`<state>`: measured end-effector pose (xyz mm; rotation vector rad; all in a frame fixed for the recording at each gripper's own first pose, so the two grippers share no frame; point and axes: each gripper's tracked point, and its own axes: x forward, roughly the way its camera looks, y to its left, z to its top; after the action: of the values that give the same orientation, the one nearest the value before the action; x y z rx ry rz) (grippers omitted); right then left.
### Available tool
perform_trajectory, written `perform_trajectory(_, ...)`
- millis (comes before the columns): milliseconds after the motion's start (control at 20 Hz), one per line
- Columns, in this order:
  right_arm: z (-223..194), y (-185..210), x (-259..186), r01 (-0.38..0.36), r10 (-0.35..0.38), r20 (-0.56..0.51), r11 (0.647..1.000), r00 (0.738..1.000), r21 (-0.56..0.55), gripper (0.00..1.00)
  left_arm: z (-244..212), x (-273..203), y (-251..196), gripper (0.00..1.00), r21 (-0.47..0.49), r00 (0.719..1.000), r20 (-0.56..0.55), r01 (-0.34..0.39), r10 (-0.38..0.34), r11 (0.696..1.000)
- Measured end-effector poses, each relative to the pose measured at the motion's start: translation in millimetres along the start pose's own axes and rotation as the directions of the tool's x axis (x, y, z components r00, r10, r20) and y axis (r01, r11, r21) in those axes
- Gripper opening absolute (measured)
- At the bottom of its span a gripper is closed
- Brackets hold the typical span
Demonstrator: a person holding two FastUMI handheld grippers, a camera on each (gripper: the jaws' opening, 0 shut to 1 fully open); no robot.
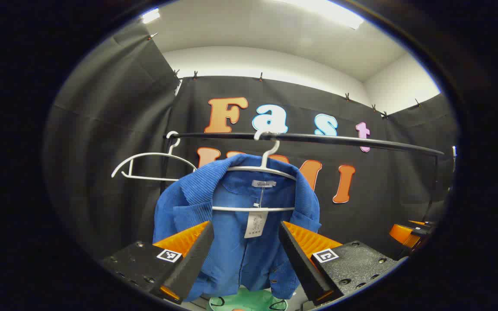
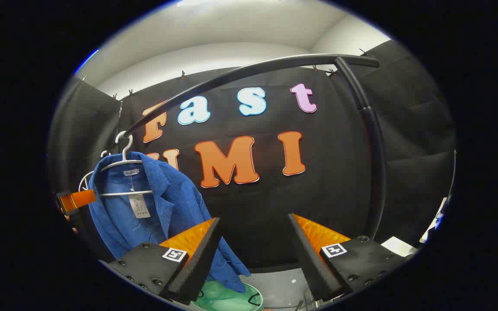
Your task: Grasp the clothes on the hanger with both hands and then place them into the laundry hamper below.
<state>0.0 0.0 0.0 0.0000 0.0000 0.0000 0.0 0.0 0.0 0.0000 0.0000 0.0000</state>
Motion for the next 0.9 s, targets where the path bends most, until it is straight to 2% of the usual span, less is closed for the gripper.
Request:
perform_trajectory(50, -3, 0, 3, -0.005, 0.005, -0.009, 1.000, 1.000, 0.001, 1.00, -3, 1, -1, 0.95, -0.001, 1.000, -0.007, -0.002, 0.002, 1.000)
perform_trajectory(100, -4, -1, 6, -0.010, 0.010, -0.014, 1.000, 1.000, 0.000, 1.00, -5, 2, -3, 0.92, -0.003, 1.000, -0.007, -0.002, 0.002, 1.000)
perform_trajectory(150, -4, -2, 8, -0.017, 0.017, -0.014, 1.000, 1.000, -0.004, 0.98, -5, 3, -3, 0.95, -0.005, 1.000, -0.005, -0.005, 0.005, 1.000)
perform_trajectory(200, -4, -2, 10, -0.023, 0.023, -0.014, 1.000, 1.000, -0.008, 0.98, -5, 3, -3, 0.92, -0.007, 1.000, -0.005, -0.011, 0.011, 1.000)
perform_trajectory(250, -4, -2, 11, -0.028, 0.027, -0.015, 1.000, 1.000, -0.012, 1.00, -6, 3, -2, 0.95, -0.011, 1.000, -0.002, -0.018, 0.018, 1.000)
perform_trajectory(350, -6, -3, 14, -0.033, 0.033, -0.019, 0.999, 0.999, -0.016, 0.98, -6, 2, 0, 0.95, -0.020, 1.000, -0.001, -0.030, 0.030, 0.999)
perform_trajectory(400, -7, -3, 14, -0.036, 0.036, -0.021, 0.999, 0.999, -0.016, 0.89, -7, 1, 0, 0.92, -0.022, 0.999, -0.003, -0.035, 0.035, 0.999)
perform_trajectory(500, -8, -4, 11, -0.039, 0.038, -0.023, 0.999, 0.999, -0.018, 0.89, -9, 3, -1, 0.95, -0.023, 0.999, -0.007, -0.039, 0.039, 0.999)
perform_trajectory(550, -8, -5, 11, -0.038, 0.038, -0.024, 0.999, 0.999, -0.021, 0.98, -10, 2, -3, 0.95, -0.025, 0.999, -0.007, -0.035, 0.035, 0.999)
perform_trajectory(600, -9, -6, 10, -0.037, 0.036, -0.024, 0.999, 0.999, -0.023, 0.98, -9, 2, -6, 0.95, -0.028, 1.000, -0.008, -0.030, 0.030, 0.999)
perform_trajectory(650, -8, -7, 8, -0.034, 0.034, -0.023, 0.999, 0.999, -0.025, 0.89, -10, 1, -8, 0.95, -0.030, 1.000, -0.009, -0.026, 0.025, 0.999)
perform_trajectory(750, -9, -8, 6, -0.032, 0.032, -0.021, 0.999, 0.999, -0.023, 0.89, -12, 1, -9, 0.92, -0.028, 1.000, -0.013, -0.020, 0.020, 0.999)
perform_trajectory(800, -9, -8, 5, -0.032, 0.032, -0.022, 0.999, 0.999, -0.024, 0.98, -12, 1, -9, 0.92, -0.025, 1.000, -0.015, -0.021, 0.020, 0.999)
perform_trajectory(900, -12, -6, 5, -0.036, 0.035, -0.027, 0.999, 0.999, -0.024, 1.00, -15, -1, -9, 0.95, -0.022, 1.000, -0.021, -0.024, 0.023, 0.999)
